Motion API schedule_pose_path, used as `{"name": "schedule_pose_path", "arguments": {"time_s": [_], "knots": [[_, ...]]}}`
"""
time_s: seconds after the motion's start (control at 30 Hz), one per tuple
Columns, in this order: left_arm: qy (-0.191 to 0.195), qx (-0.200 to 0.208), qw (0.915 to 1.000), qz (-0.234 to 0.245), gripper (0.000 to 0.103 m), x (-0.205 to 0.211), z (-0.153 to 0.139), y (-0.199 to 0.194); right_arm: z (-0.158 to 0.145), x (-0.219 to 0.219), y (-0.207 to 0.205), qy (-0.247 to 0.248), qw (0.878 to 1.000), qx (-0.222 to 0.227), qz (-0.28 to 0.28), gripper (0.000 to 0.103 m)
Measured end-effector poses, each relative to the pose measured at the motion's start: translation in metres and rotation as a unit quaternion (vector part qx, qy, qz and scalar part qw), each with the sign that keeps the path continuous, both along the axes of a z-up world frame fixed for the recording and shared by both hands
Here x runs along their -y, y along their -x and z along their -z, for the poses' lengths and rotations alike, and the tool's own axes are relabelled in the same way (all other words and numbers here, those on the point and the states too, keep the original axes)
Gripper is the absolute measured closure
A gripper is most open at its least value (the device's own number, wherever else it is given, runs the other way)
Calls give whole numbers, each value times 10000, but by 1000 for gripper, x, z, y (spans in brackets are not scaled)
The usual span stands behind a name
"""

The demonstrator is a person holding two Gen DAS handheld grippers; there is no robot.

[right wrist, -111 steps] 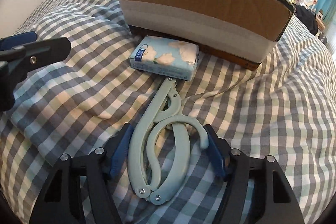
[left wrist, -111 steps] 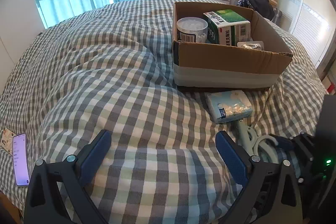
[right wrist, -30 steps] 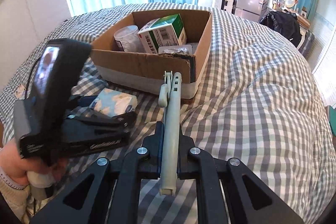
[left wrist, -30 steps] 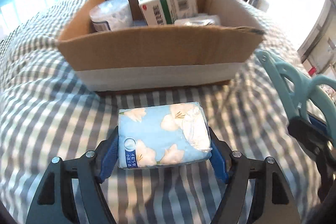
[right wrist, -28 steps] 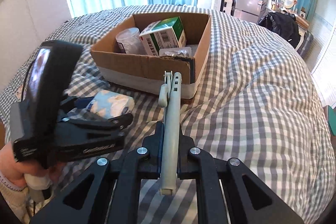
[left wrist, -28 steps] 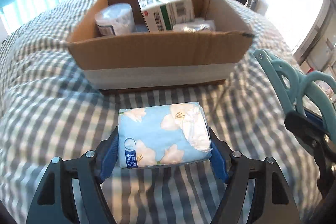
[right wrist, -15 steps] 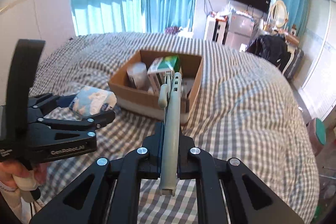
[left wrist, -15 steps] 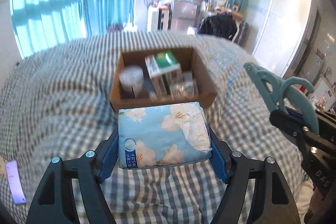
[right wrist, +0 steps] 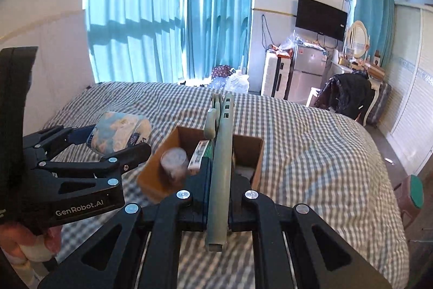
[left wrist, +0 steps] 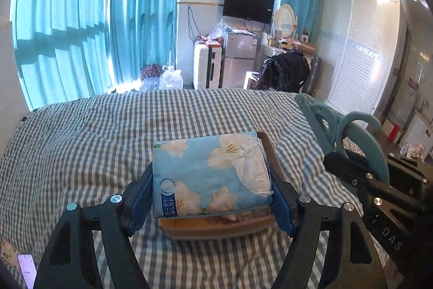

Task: Organize objects
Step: 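Lower the tissue pack and hanger into the box and open both tools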

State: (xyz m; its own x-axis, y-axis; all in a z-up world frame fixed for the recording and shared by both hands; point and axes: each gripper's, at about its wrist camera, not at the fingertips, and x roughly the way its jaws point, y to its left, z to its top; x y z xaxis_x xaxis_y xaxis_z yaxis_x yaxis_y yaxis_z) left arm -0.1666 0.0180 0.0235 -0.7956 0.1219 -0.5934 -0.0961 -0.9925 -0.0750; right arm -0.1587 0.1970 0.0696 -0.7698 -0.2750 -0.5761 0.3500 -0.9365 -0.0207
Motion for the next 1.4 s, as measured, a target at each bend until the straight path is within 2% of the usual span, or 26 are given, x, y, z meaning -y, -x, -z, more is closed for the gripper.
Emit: {"name": "schedule_pose_path", "arguments": {"time_s": [0.1,0.2,0.47,0.6,0.83,0.9,0.97,1.03,1.17,1.3,1.4], "knots": [[41,73,10000,36,26,1,12,28,10,5,35,109,9998,168,80,94],[136,310,9994,114,26,-1,34,57,27,4,70,162,9987,388,273,94],[171,856,9958,265,26,-8,97,91,90,6,132,-24,9938,1009,465,94],[295,986,9939,398,26,-16,114,91,120,-1,140,-32,9909,1229,541,94],[268,1282,9907,361,25,-16,134,93,136,-7,144,99,9890,1379,535,94],[266,1327,9901,365,24,-16,135,92,133,-8,142,146,9898,1323,511,86],[299,1251,9909,394,19,-19,132,87,128,-10,139,178,9904,1252,552,61],[362,1119,9922,403,10,-22,125,84,121,-10,136,210,9916,1150,558,59],[447,982,9936,334,8,-22,108,81,102,-12,128,232,9931,983,604,48],[418,875,9950,227,8,-15,88,72,83,-21,116,241,9937,854,684,44],[406,645,9970,151,6,-10,61,56,61,-27,102,262,9947,714,697,42]]}}
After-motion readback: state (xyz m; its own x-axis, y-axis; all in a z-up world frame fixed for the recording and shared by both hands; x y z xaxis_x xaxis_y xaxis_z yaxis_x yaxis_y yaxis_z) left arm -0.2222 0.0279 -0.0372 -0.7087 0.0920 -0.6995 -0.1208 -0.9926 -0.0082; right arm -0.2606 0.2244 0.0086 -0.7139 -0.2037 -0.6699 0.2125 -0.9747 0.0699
